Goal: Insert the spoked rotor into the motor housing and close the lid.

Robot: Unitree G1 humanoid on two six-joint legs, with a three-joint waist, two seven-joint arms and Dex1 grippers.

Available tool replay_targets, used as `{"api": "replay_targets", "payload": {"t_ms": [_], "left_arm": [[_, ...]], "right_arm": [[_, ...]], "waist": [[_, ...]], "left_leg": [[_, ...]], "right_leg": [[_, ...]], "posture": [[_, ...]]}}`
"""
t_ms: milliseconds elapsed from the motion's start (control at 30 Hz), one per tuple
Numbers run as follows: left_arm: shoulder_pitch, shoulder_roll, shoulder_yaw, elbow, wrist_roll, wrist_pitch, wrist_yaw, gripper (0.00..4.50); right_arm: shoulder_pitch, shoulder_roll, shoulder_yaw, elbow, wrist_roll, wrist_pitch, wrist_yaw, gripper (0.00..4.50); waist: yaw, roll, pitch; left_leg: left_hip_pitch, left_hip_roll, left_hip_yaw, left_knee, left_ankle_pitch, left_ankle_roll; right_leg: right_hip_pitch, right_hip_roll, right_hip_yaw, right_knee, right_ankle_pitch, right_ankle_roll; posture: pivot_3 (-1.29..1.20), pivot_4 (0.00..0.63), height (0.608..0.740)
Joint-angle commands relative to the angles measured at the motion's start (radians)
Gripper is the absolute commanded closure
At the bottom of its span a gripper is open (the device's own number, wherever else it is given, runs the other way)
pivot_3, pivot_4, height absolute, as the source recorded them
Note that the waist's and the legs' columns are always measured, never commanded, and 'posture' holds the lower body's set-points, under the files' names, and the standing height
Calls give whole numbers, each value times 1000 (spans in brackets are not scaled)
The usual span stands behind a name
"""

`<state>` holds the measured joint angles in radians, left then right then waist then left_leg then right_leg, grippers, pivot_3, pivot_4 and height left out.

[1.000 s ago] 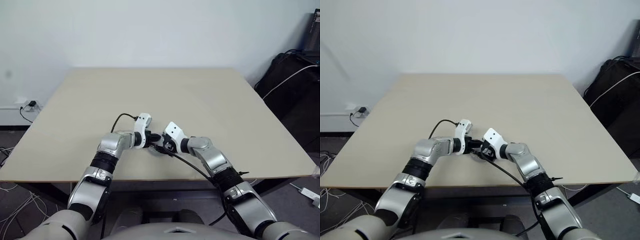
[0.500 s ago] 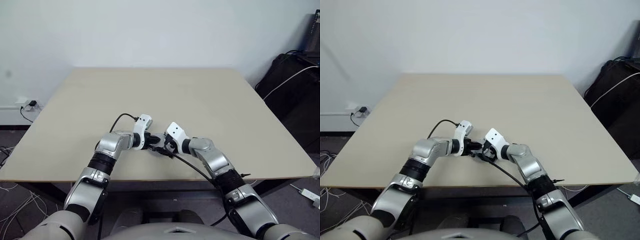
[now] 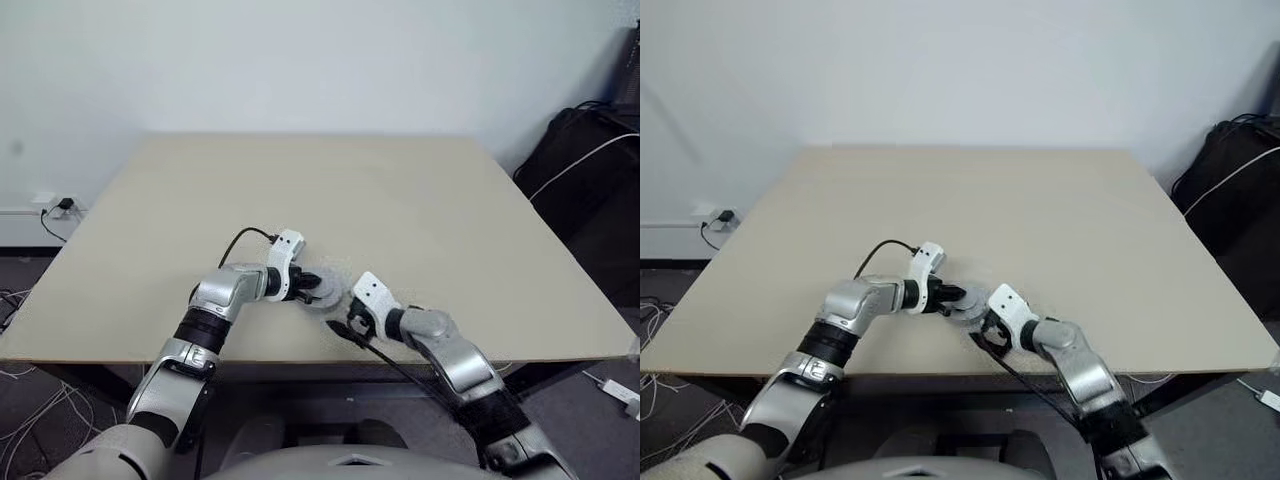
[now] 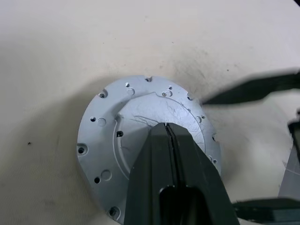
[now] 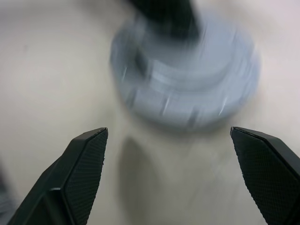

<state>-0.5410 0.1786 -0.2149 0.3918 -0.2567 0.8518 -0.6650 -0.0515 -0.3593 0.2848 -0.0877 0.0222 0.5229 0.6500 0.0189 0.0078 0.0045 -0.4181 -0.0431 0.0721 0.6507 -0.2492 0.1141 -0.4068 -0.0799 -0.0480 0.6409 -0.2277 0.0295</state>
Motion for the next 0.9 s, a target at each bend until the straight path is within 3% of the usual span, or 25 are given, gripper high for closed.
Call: {"api": "replay_targets", "payload": {"t_ms": [33, 233, 433, 567, 900], "left_arm": [[26, 11, -28, 40, 31, 41, 11, 4500], [30, 10, -28, 40, 32, 33, 7, 4500], [28, 7, -32, 52, 35, 25, 0, 4500], [24, 8, -35, 57, 37, 23, -3, 4500], [28, 8, -36, 51, 36, 24, -9, 4500]], "right_arm": [[22, -4, -114, -181, 73, 11, -28, 35], [117, 102, -263, -298, 182, 100, -158, 35], [85, 326, -387, -196, 302, 275, -343, 35], [22, 444, -470, -140, 433, 394, -389, 35], [-61, 476, -532, -11, 596, 502, -433, 35]], "waist": [[-1, 0, 1], [2, -4, 2], [0, -2, 3], [0, 0, 4], [-4, 4, 2]], "left_leg": [[-1, 0, 0, 0, 0, 0], [0, 0, 0, -1, 0, 0], [0, 0, 0, -2, 0, 0], [0, 0, 0, -3, 0, 0], [0, 0, 0, -5, 0, 0]], "right_leg": [[-1, 0, 0, 0, 0, 0], [-1, 0, 0, 0, -1, 0], [-1, 0, 0, 0, -1, 0], [-1, 0, 0, 0, -1, 0], [-2, 0, 0, -1, -2, -1]], "posture": [[0, 0, 740], [0, 0, 740], [0, 0, 740], [0, 0, 740], [0, 0, 740]]}}
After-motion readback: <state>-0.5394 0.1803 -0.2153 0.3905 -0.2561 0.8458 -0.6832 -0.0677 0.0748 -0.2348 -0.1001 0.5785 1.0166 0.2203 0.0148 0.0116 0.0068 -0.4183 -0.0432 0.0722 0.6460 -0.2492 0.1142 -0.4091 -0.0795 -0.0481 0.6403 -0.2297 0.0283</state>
